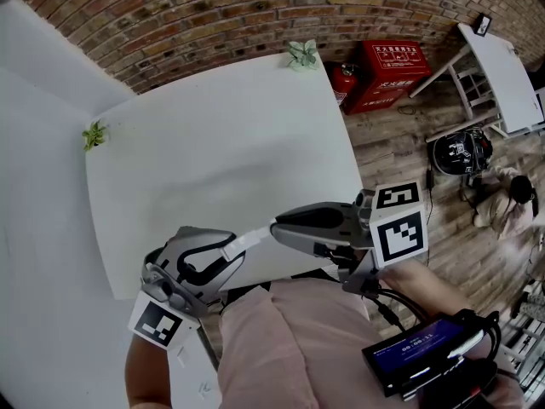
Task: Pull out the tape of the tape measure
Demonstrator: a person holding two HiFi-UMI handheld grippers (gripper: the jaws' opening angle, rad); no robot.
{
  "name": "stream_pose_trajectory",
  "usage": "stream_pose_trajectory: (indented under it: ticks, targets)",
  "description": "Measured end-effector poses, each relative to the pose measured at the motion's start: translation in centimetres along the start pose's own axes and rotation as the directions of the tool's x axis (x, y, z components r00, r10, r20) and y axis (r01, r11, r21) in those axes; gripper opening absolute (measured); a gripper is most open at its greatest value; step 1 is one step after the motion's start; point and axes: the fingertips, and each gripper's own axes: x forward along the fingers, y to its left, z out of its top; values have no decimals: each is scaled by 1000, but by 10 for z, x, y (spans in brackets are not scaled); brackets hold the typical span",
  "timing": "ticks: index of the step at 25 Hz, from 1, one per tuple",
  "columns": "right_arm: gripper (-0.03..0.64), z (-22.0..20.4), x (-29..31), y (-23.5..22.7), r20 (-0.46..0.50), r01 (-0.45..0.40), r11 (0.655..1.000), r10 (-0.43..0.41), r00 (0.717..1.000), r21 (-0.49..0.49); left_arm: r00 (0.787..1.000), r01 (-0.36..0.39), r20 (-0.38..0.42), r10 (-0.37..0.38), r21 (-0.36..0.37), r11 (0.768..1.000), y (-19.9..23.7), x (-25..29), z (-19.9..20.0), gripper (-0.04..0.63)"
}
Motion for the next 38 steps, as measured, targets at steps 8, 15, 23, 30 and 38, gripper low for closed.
stream_pose_trajectory:
  ticks: [8, 15, 23, 30, 38]
  targets:
    - [35, 4, -4, -5, 10, 19, 1000, -19, 1000, -1, 1000, 2, -12, -2, -3, 1000, 3, -4, -5, 100]
    - [35, 8, -8, -12, 20, 39, 999, -39, 999, -7, 1000, 4, -20, -4, -5, 1000, 5, -6, -10, 100]
    - [35, 17, -15, -19, 45, 66, 998, -65, 997, -5, 1000, 12, -25, -13, -26, 1000, 14, -13, -17, 100]
    - [35, 29, -22, -23, 77, 85, 996, -84, 993, -10, 998, 38, -53, -38, -2, 999, 31, -15, -24, 100]
    - [35, 39, -27, -28, 104, 105, 994, -104, 989, -7, 998, 42, -47, -43, -14, 999, 41, -11, -25, 101]
